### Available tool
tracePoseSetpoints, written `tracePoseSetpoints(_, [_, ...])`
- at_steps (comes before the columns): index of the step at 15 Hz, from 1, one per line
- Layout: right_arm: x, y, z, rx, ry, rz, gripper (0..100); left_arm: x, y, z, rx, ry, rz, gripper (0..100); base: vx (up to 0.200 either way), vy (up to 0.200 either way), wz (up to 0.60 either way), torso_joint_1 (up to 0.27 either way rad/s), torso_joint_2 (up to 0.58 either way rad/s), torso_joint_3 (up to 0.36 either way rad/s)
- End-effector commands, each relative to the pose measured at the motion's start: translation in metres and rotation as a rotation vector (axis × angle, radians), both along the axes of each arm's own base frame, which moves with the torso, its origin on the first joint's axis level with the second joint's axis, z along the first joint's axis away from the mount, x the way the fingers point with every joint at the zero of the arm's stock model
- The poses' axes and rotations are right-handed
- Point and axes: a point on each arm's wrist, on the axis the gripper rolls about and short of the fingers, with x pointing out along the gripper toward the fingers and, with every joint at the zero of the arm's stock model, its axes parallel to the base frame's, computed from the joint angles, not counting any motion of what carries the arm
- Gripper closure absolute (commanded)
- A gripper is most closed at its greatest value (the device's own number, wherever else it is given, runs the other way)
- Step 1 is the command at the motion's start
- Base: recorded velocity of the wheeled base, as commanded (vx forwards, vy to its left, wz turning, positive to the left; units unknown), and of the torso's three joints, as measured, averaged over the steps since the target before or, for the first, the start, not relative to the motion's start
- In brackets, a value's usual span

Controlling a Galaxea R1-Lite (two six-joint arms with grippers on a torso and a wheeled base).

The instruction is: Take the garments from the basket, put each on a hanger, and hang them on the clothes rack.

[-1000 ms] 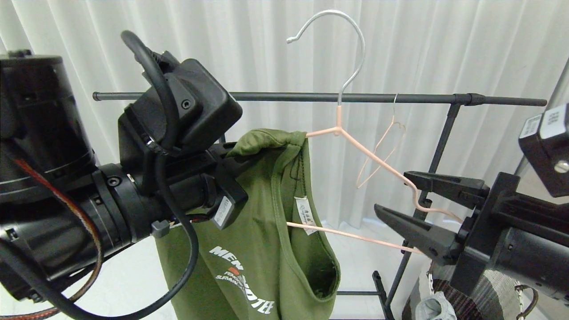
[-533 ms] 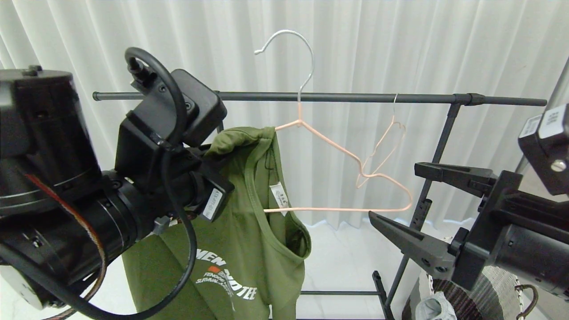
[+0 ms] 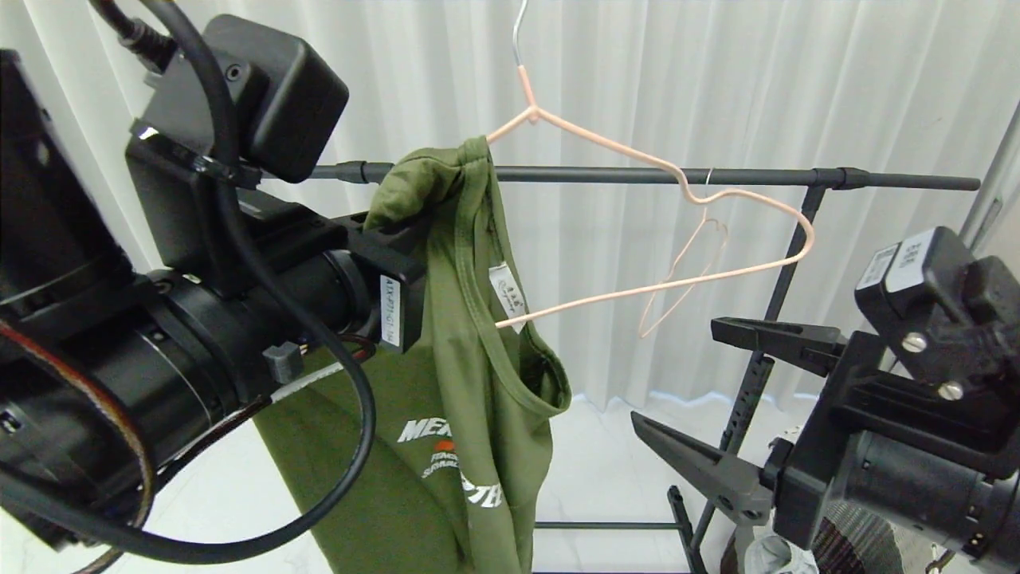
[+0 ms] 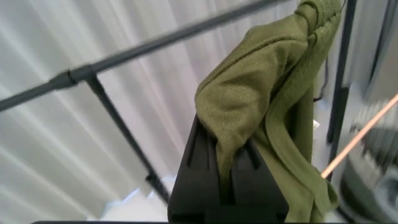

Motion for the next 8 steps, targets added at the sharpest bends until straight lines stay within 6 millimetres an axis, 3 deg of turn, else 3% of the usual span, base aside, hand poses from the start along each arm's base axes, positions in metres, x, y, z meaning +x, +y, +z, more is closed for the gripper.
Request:
tracePoseSetpoints(1, [0.006, 0.018, -0.009, -0.013, 0.006, 0.012, 0, 0.001, -0.004, 0.0, -0.011, -0.01, -0.008, 100, 0.0, 0.0, 0.0, 0.0, 0.0, 0.0])
tracePoseSetpoints(8, [0.029, 0.052, -0.024, 0.045, 0.088, -0.068, 0, -0.003, -0.009, 0.005, -0.047, -0.043, -0.036, 100, 0.0, 0.0, 0.0, 0.0, 0.0, 0.0])
